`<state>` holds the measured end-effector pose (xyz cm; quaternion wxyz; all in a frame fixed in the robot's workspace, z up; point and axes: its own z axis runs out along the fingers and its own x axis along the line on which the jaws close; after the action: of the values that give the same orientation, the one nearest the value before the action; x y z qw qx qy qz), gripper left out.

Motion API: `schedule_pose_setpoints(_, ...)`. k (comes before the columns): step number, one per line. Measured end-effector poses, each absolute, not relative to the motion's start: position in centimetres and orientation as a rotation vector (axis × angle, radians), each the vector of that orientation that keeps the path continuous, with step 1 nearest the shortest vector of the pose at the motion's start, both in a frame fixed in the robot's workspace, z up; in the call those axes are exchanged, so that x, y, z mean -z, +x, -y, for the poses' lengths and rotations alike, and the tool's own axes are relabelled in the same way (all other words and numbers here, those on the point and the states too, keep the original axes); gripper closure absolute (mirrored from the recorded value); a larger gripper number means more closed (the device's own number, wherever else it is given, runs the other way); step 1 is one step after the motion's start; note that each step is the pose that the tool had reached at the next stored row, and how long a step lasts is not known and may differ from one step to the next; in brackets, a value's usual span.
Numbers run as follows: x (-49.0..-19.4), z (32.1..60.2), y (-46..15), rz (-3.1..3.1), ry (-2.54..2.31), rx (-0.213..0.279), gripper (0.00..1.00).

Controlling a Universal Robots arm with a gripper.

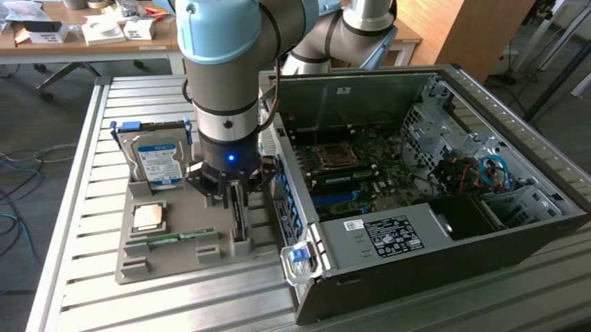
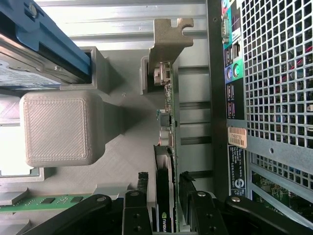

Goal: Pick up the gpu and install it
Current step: 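Pick up the gpu and move the gpu toward the slot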

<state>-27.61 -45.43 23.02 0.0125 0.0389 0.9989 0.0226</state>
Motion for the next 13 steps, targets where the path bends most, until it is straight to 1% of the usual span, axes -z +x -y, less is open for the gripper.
schedule_pose_setpoints(4,-23.02,45.43,-27.61,-3.113,0.121,-0.070,0.61)
schedule_pose_setpoints(6,-23.02,45.43,-27.61,-3.113,0.121,-0.071,0.63)
schedule_pose_setpoints(8,-23.02,45.43,-27.61,-3.114,0.121,-0.070,0.74)
schedule_pose_setpoints(13,-23.02,45.43,-27.61,-3.113,0.121,-0.070,0.74)
